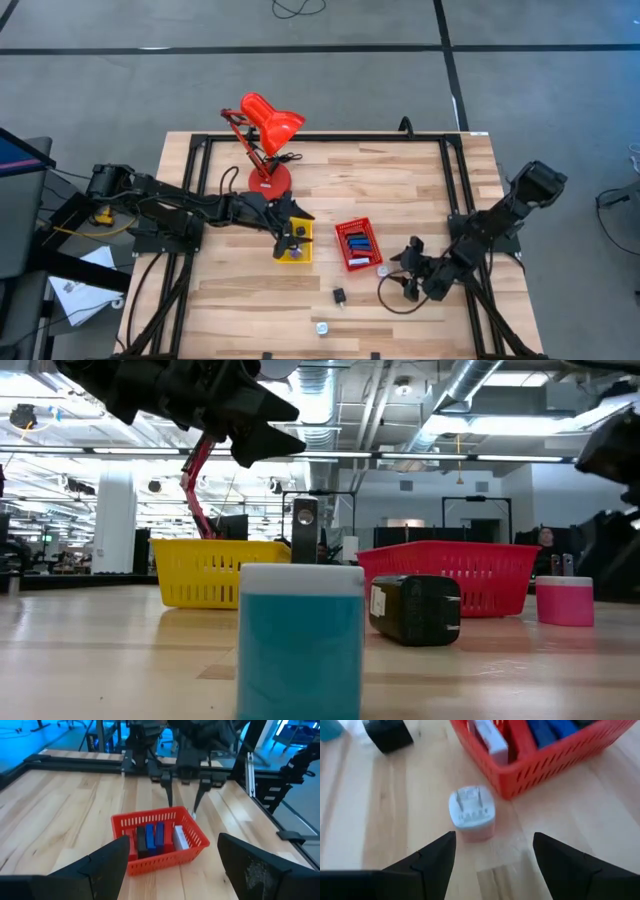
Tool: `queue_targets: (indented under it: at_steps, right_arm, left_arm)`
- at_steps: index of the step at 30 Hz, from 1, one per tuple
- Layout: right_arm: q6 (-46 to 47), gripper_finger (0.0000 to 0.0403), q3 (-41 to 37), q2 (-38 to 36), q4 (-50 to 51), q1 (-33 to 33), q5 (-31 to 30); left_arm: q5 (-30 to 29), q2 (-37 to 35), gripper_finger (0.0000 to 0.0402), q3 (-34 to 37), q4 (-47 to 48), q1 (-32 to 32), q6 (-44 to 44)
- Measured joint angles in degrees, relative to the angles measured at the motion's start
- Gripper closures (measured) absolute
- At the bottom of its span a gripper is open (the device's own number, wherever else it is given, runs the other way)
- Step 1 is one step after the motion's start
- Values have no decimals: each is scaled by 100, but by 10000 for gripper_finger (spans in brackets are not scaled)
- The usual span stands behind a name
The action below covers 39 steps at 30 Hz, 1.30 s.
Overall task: Pick & Place Office items
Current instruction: Put the red charger adapter into the yellow bin
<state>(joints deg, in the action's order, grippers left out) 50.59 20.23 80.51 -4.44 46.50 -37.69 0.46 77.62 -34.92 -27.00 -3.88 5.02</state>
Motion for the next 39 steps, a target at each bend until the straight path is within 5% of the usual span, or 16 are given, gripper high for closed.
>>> queue_targets:
  at_steps: [7,17,27,39]
  right_arm:
    - [-433,144,2,917,-1034,161,-47]
    - [-405,148,8,1778,-1809,473,-920]
    - [-25,210,17,2358,-2215,719,-1774]
    - [-3,247,8,2659,-2594,601,-1987]
  left_arm:
    - [-1,0,105,0,-312,-2,2]
    - [0,0,105,0,-673,0,2]
    - [1,0,105,0,-730,-1,2]
    - [0,0,105,0,-796,-1,40]
